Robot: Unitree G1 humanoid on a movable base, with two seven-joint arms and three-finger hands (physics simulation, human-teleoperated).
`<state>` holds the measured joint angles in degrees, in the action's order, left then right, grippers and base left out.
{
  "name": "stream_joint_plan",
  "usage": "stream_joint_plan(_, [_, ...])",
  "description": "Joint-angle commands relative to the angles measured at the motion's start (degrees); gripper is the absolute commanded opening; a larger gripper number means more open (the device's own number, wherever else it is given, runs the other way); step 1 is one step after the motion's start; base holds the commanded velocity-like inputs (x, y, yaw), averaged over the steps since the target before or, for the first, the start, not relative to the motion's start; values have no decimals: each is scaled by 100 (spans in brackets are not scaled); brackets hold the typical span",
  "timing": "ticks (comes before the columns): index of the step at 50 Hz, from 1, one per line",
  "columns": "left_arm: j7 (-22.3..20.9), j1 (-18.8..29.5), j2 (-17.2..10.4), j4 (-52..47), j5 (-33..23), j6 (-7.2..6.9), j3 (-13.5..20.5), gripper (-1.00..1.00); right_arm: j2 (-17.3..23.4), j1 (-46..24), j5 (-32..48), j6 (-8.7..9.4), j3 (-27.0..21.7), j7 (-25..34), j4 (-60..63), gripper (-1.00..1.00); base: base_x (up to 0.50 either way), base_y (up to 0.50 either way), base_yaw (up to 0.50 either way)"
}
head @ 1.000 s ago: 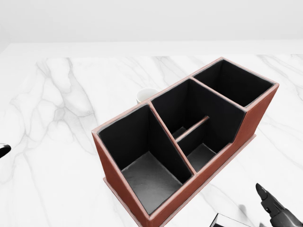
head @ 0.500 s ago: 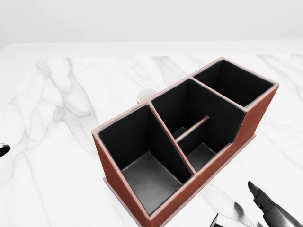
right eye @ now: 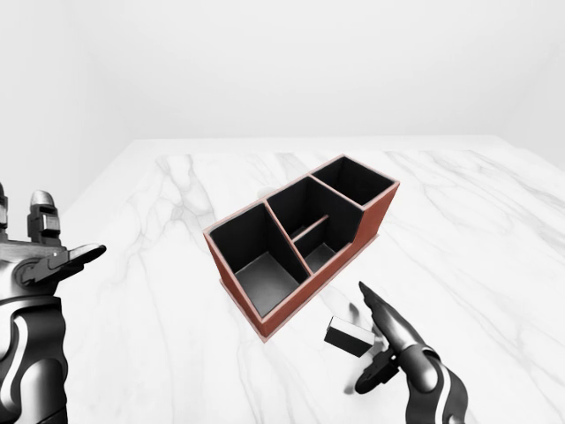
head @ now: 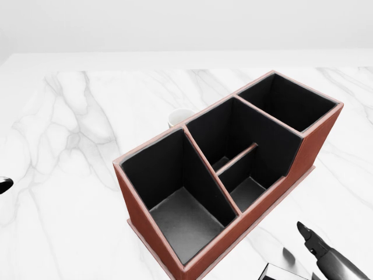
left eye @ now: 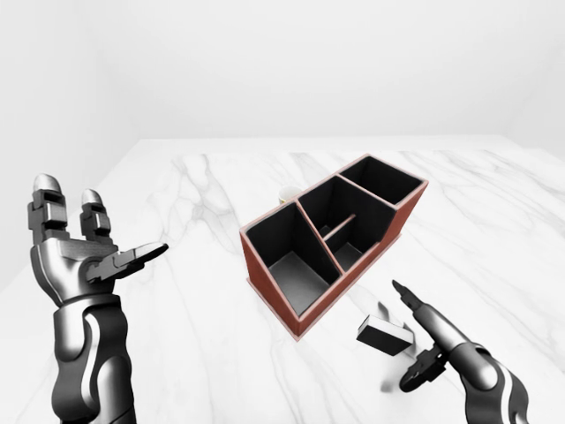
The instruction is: Pick up the book and place it in the left compartment of the caddy.
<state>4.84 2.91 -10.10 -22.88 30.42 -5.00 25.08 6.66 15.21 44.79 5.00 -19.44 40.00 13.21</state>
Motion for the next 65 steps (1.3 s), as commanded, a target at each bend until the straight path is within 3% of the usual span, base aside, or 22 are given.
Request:
stream_joint_plan(1, [-17, 19, -16, 77, 3, 0, -1, 100, 77, -78, -94, 0, 56, 0, -179, 100, 0, 0, 0])
stream_joint_plan(58, [17, 5, -11, 16, 21, 0, 6, 100, 332, -327, -564, 0, 274, 0, -865, 100, 0, 0, 0])
stream_joint_plan(59, [13, 17, -14, 49, 13, 0, 5, 100, 333, -294, -557, 0, 290, 0, -863, 72, 0, 0, 0])
stream_joint_plan(60, [14, 14, -14, 48, 14, 0, 2, 100, 331, -298, -579, 0, 284, 0, -863, -13, 0, 0, 0])
stream_joint_plan(61, [14, 14, -14, 48, 14, 0, 2, 100, 331, -298, -581, 0, 283, 0, -864, -13, 0, 0, 0])
stream_joint_plan(62, [24, 8, -13, 29, 17, 0, 1, 100, 325, -309, -624, 0, 254, 0, -872, -100, 0, 0, 0])
stream_joint_plan(65, [6, 14, -13, 85, -1, 0, -16, 100, 306, -265, -623, 0, 263, 0, -805, -100, 0, 0, 0])
